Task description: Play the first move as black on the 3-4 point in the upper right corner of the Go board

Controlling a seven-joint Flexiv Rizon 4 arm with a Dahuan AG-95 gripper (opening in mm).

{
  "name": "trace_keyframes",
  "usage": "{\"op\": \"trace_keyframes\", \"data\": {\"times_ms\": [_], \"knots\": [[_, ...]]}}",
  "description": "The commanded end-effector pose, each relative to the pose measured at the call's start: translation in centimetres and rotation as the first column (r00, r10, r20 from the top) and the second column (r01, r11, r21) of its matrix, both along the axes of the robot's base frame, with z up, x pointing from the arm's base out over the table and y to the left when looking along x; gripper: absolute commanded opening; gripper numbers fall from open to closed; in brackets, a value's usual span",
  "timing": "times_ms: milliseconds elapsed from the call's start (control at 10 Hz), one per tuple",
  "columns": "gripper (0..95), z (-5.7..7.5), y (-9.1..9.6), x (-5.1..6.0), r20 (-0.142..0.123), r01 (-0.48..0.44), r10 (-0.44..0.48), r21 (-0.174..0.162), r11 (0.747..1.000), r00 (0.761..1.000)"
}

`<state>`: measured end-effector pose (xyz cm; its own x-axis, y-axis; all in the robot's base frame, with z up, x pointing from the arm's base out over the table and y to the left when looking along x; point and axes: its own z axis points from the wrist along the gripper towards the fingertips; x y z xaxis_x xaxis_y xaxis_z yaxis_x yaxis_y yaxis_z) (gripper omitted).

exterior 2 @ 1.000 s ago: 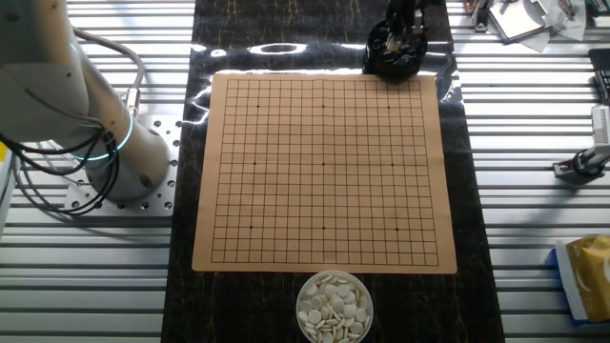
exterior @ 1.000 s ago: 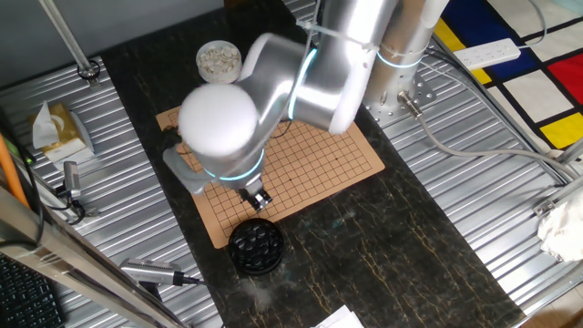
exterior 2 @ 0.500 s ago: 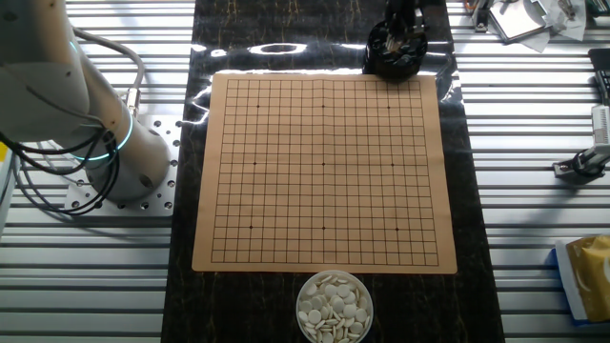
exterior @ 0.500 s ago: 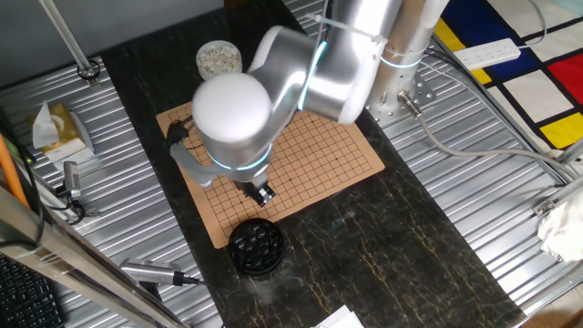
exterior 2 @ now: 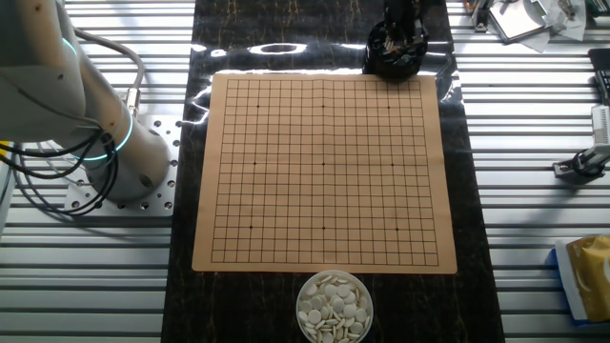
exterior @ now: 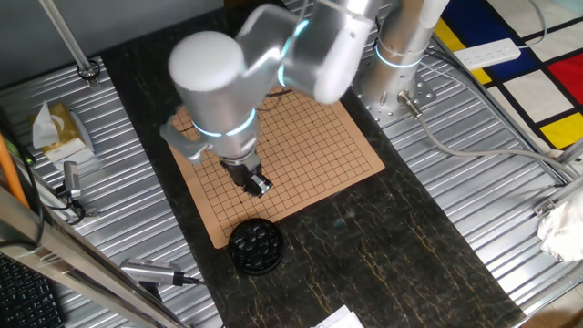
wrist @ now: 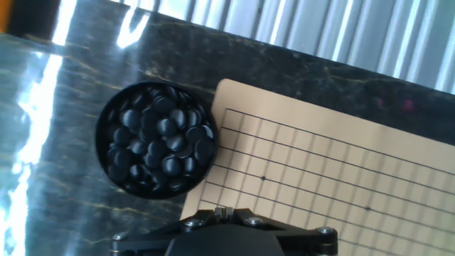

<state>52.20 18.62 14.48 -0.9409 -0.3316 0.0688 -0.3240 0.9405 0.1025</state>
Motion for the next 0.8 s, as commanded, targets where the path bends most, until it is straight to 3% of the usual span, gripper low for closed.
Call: {"op": "trace_keyframes", "data": {"times_ms": [100, 200, 300, 500, 800], "knots": [[0.0, -0.07, 0.12, 0.12, -0.008, 0.047, -0.048, -0.03, 0.998, 0.999], [0.0, -0.07, 0.12, 0.12, -0.005, 0.051, -0.051, -0.035, 0.998, 0.999], [19.0, -0.07, 0.12, 0.12, -0.005, 0.054, -0.054, -0.044, 0.998, 0.999], [19.0, -0.4, 0.05, 0.25, 0.002, 0.066, -0.066, -0.101, 0.993, 0.998], [19.0, -0.91, -0.15, 0.38, 0.013, 0.074, -0.073, -0.098, 0.992, 0.997]]}}
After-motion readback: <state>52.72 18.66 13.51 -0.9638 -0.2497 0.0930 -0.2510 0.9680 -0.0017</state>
